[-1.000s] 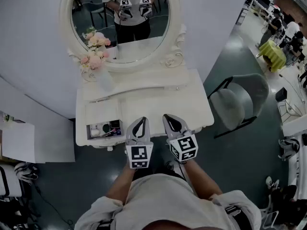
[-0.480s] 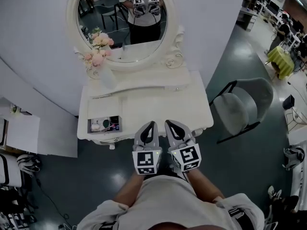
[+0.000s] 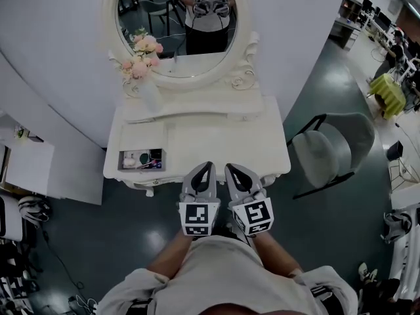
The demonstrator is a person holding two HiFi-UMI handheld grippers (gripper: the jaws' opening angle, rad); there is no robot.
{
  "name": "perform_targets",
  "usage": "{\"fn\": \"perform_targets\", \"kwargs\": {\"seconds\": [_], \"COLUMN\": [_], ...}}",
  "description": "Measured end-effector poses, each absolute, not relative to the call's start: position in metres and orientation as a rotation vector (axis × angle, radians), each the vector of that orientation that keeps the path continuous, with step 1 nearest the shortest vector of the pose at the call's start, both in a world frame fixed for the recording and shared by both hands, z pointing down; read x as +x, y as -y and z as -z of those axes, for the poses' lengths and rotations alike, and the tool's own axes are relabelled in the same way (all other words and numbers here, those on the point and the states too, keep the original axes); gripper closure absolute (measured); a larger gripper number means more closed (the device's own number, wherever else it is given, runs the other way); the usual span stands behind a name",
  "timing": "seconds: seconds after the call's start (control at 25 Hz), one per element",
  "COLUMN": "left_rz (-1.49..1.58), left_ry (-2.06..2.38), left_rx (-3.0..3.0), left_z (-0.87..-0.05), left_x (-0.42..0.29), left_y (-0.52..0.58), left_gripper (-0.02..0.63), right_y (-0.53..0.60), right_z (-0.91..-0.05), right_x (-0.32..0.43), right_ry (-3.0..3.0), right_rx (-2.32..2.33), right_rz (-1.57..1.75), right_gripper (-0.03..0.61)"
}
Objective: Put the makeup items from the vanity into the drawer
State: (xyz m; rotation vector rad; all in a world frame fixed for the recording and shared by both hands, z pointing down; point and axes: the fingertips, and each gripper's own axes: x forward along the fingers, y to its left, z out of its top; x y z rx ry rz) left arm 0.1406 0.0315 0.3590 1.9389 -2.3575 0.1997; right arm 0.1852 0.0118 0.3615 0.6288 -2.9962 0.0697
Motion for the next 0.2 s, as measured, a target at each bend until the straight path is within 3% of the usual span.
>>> {"fn": "perform_targets", "kwargs": {"seconds": [0.2], "left_rz": [-0.221], "left_ry": [2.342], "left_rx": [1.929], "left_z": [-0.3654], "left_x": [0.1418], "left_y": [-0.0379], "left_gripper": [0.611], "right_y": [-0.0155], "right_z": [-0.3656], "right_x": [0.1871], "right_ry": [2.991], "right_rx": [0.627], "right_rz": [-0.088], "right_gripper": [0.580]}}
